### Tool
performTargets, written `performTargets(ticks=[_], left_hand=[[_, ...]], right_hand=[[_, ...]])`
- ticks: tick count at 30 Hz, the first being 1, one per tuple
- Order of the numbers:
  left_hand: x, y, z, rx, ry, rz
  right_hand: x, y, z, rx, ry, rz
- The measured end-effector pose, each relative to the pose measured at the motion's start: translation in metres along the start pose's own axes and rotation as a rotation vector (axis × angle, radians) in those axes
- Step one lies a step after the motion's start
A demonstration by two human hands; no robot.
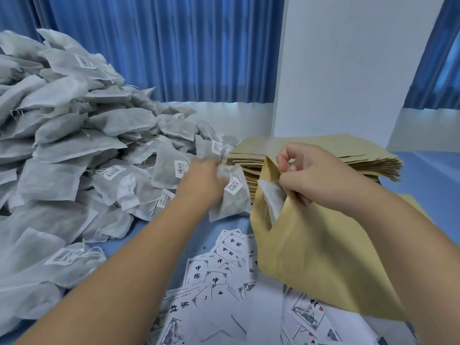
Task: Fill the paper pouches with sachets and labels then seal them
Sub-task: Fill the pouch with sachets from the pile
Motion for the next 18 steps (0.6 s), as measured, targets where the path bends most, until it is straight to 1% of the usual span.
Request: performTargets(ticks=[2,4,7,10,12,15,18], left_hand=[[-0.015,0.002,-0.02,0.149,-0.045,-0.069],[-0.025,0.005,-0.026,0.192,-0.027,-0.132],[-0.034,0.008,-0.019,0.178,0.04,-0.166],[-0.049,0.011,0.001,0.042,0.042,-0.277],[-0.054,0.014,0.005,0.022,0.032,-0.321],[-0.055,0.012,0.004,0.025,0.125,-0.276],[-0.049,0.019,-0.003,0.098,0.263,-0.179]], right_hand=[[0.0,0.0,0.0,0.002,-0.001,-0.001],[-0.001,-0.001,0.0,0.004,-0.001,-0.004],[-0.005,-0.001,0.001,0.006,0.006,-0.017],[-0.007,-0.002,0.001,0.009,0.008,-0.022],[-0.006,-0.002,0.001,0.009,0.012,-0.02],[-0.007,-0.002,0.002,0.01,0.008,-0.023],[-0.006,-0.002,0.003,0.013,-0.002,-0.028]])
Point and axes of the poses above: each hand's wrist, its own y-axis away from the middle knuckle, its own x-axis out of the back of the hand, z = x × y, the point moved 9 cm from there along -y, towards the middle knuckle, and after that the axes turned 6 degrees about -x, right-handed, at the moved point
